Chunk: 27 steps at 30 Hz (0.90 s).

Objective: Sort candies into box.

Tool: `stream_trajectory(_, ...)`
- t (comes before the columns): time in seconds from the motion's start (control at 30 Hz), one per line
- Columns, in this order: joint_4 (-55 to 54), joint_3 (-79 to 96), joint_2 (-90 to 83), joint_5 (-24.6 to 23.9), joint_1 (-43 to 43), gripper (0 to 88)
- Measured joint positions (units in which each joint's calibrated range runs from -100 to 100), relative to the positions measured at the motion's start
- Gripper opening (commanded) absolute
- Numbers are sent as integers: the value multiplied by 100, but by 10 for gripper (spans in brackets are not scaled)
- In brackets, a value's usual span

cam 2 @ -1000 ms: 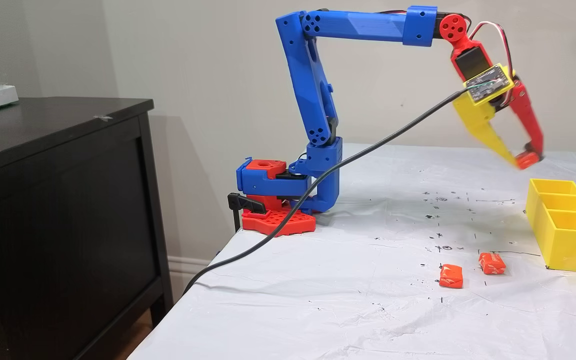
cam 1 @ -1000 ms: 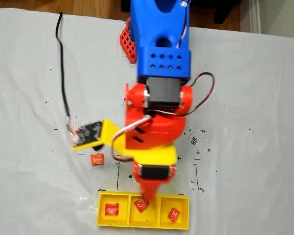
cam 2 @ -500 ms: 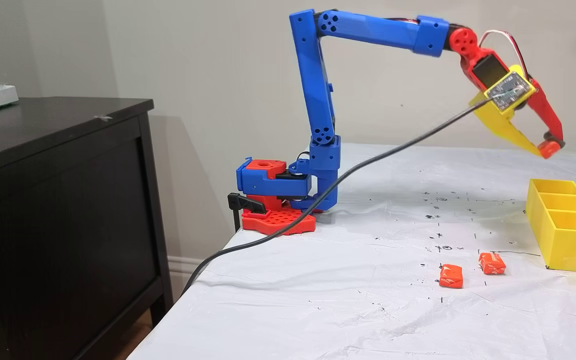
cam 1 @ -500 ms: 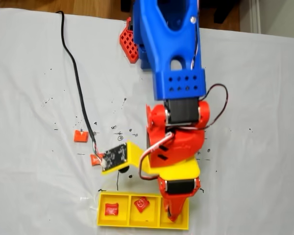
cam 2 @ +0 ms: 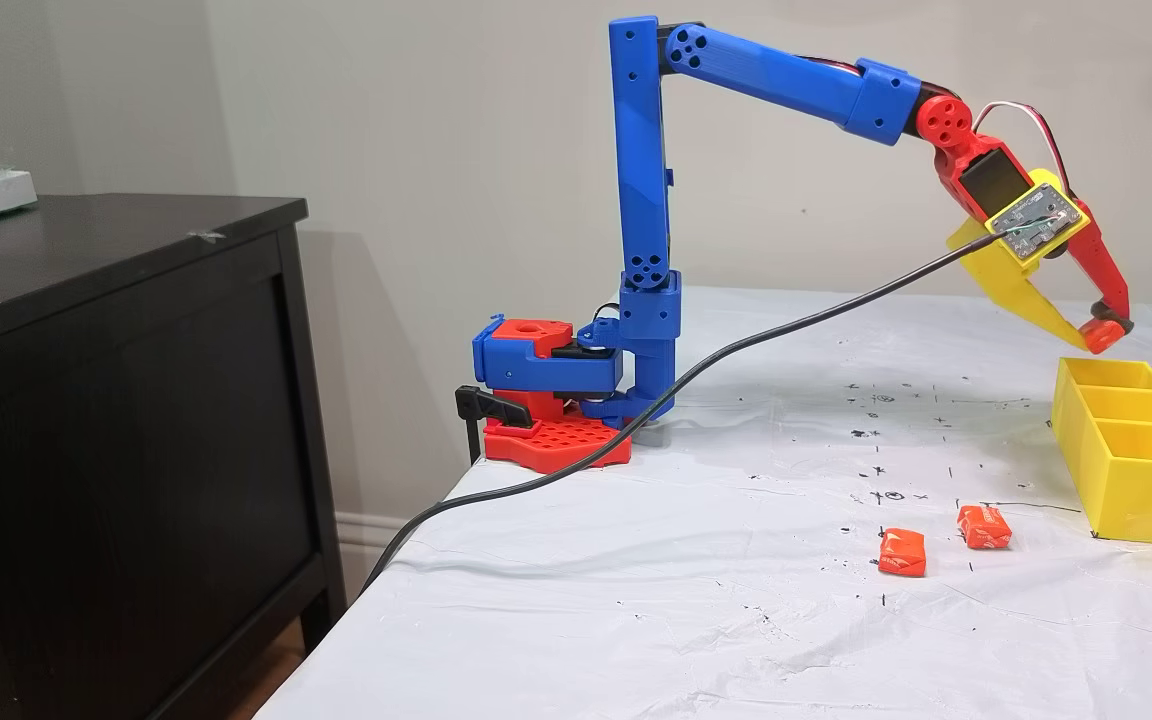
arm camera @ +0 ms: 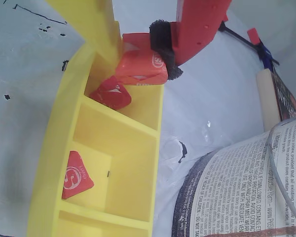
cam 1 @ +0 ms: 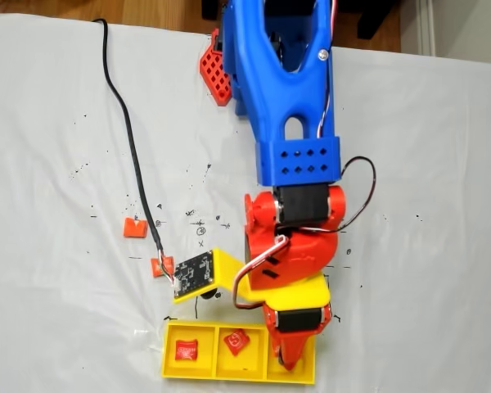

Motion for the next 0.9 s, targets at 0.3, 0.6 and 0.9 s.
stream_trajectory(0.3,-63,0,59,68,0,1)
stream_trajectory(0.6,-262,163,59,103,-125,53)
stream_trajectory(0.9,-508,299,93,195,-156,249)
